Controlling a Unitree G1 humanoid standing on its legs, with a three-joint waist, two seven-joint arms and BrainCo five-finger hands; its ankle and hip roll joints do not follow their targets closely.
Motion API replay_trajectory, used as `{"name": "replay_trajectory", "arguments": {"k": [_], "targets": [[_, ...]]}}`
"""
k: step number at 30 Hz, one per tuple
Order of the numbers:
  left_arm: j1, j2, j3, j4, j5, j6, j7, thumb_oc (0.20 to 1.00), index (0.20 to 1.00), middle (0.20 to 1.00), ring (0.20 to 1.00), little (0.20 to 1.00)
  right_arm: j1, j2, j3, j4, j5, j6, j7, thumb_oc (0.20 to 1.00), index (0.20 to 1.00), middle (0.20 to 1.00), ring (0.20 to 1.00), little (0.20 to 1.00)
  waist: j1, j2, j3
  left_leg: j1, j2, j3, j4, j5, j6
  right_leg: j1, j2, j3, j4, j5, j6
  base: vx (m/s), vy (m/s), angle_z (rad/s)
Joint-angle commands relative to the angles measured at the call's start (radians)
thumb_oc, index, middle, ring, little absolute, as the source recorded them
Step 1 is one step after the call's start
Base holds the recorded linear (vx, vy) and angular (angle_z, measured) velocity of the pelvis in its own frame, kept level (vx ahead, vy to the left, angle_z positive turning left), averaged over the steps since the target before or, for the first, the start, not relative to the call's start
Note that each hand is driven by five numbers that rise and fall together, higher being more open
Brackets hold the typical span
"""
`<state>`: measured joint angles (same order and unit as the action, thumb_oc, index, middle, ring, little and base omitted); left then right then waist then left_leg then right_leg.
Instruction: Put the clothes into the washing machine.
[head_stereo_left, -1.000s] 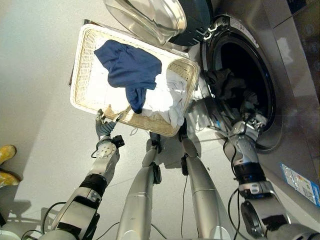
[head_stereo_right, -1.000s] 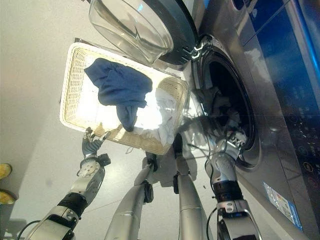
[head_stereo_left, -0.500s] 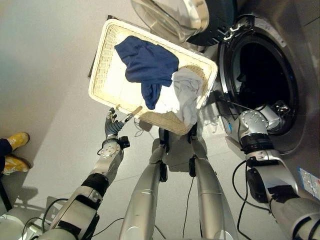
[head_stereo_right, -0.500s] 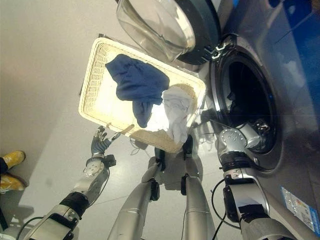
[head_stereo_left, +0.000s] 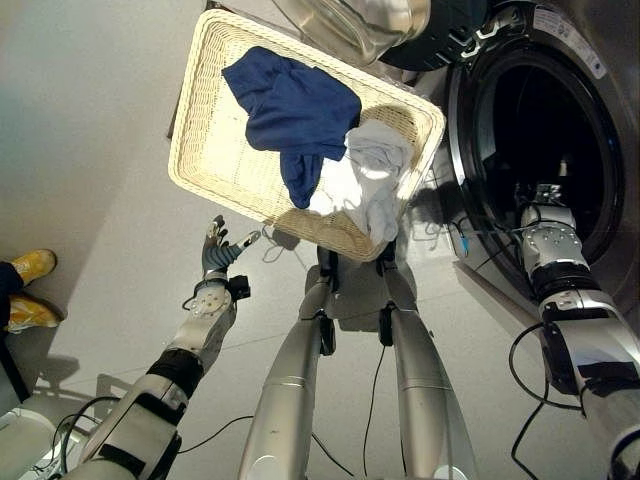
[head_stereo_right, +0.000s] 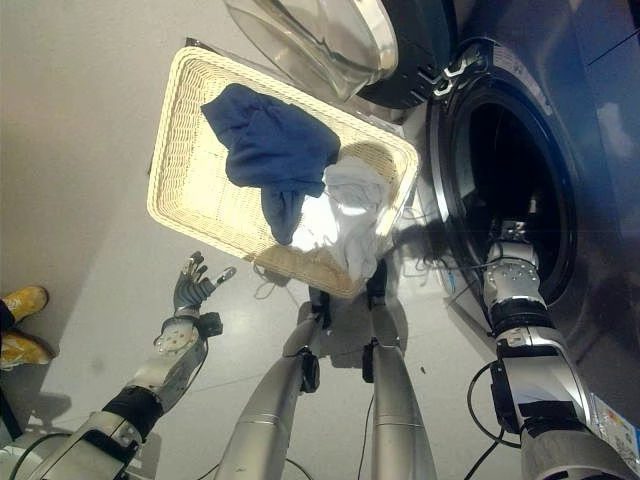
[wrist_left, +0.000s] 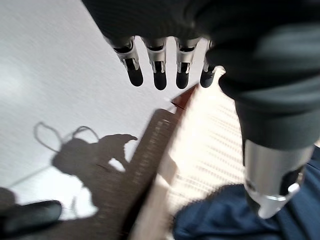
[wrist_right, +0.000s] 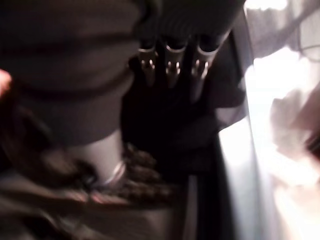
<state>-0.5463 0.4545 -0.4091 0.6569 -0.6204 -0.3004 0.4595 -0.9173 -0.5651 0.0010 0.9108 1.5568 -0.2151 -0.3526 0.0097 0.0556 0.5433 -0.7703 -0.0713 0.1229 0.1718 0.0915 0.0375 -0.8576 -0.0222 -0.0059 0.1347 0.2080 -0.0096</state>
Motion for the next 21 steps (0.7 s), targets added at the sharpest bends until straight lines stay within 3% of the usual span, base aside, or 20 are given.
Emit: {"name": "replay_trajectory", "arguments": {"k": [1, 3, 4, 6, 7, 8, 11, 16, 21], "targets": [[-0.011, 0.002, 0.056, -0.067, 0.135, -0.055, 0.088, 1.000, 1.000, 1.000, 1.000, 1.000, -0.008, -0.109, 0.099, -0.012, -0.452, 0.023, -0.049, 1.000, 1.000, 1.000, 1.000, 1.000, -0.014, 0.072, -0.023, 0.002, -0.012, -0.068, -0.016, 0.026, -0.065, 0.031, 0.004, -0.087, 0.119, -0.124, 0.064, -0.05, -0.031, 0.03], [-0.011, 0.002, 0.056, -0.067, 0.135, -0.055, 0.088, 1.000, 1.000, 1.000, 1.000, 1.000, -0.008, -0.109, 0.099, -0.012, -0.452, 0.023, -0.049, 1.000, 1.000, 1.000, 1.000, 1.000, -0.014, 0.072, -0.023, 0.002, -0.012, -0.068, -0.016, 0.026, -0.065, 0.031, 0.004, -0.087, 0.119, -0.124, 0.064, -0.05, -0.003, 0.05], [-0.045, 0.020, 0.074, -0.123, 0.233, -0.093, 0.192, 1.000, 1.000, 1.000, 1.000, 1.000, 0.012, -0.123, 0.163, -0.056, -0.731, 0.021, -0.126, 1.000, 1.000, 1.000, 1.000, 1.000, -0.017, 0.058, -0.023, -0.005, -0.012, -0.064, -0.009, 0.024, -0.065, 0.026, 0.005, -0.094, 0.122, -0.121, 0.067, -0.05, 0.025, 0.07], [-0.045, 0.020, 0.074, -0.123, 0.233, -0.093, 0.192, 1.000, 1.000, 1.000, 1.000, 1.000, 0.012, -0.123, 0.163, -0.056, -0.731, 0.021, -0.126, 1.000, 1.000, 1.000, 1.000, 1.000, -0.017, 0.058, -0.023, -0.005, -0.012, -0.064, -0.009, 0.024, -0.065, 0.026, 0.005, -0.094, 0.122, -0.121, 0.067, -0.04, 0.033, 0.10], [-0.066, 0.032, 0.095, -0.163, 0.336, -0.079, 0.301, 1.000, 1.000, 1.000, 1.000, 1.000, 0.069, -0.110, 0.180, -0.121, -0.896, 0.036, -0.208, 1.000, 1.000, 1.000, 1.000, 1.000, -0.024, 0.049, -0.023, -0.010, -0.012, -0.059, 0.000, 0.020, -0.064, 0.020, 0.004, -0.095, 0.125, -0.120, 0.070, -0.06, 0.085, 0.19], [-0.087, 0.047, 0.107, -0.174, 0.410, -0.052, 0.371, 1.000, 1.000, 1.000, 1.000, 1.000, 0.127, -0.094, 0.186, -0.174, -0.954, 0.036, -0.231, 1.000, 1.000, 1.000, 1.000, 1.000, -0.033, 0.043, -0.023, -0.012, -0.010, -0.055, 0.007, 0.016, -0.064, 0.017, 0.002, -0.093, 0.126, -0.118, 0.074, -0.08, 0.121, 0.32], [-0.122, 0.064, 0.103, -0.152, 0.534, 0.029, 0.459, 1.000, 1.000, 1.000, 1.000, 1.000, 0.244, -0.034, 0.194, -0.268, -0.977, -0.007, -0.209, 1.000, 1.000, 1.000, 1.000, 1.000, -0.057, 0.030, -0.023, -0.010, -0.005, -0.046, 0.005, 0.012, -0.067, 0.016, 0.005, -0.081, 0.118, -0.115, 0.077, -0.03, 0.117, 0.08], [-0.141, 0.071, 0.100, -0.115, 0.559, 0.093, 0.464, 1.000, 1.000, 1.000, 1.000, 1.000, 0.361, 0.035, 0.206, -0.362, -0.961, -0.034, -0.181, 1.000, 1.000, 1.000, 1.000, 1.000, -0.084, 0.017, -0.023, -0.006, 0.000, -0.033, 0.005, 0.009, -0.069, 0.019, 0.008, -0.063, 0.109, -0.110, 0.079, -0.01, 0.096, -0.15], [-0.189, 0.076, 0.077, -0.021, 0.535, 0.217, 0.437, 1.000, 1.000, 1.000, 1.000, 1.000, 0.452, 0.094, 0.254, -0.430, -0.966, -0.046, -0.112, 1.000, 1.000, 1.000, 1.000, 1.000, -0.119, -0.001, -0.023, -0.013, 0.005, -0.013, 0.019, 0.001, -0.069, 0.010, 0.011, -0.041, 0.100, -0.101, 0.082, 0.00, 0.118, -0.10]]}}
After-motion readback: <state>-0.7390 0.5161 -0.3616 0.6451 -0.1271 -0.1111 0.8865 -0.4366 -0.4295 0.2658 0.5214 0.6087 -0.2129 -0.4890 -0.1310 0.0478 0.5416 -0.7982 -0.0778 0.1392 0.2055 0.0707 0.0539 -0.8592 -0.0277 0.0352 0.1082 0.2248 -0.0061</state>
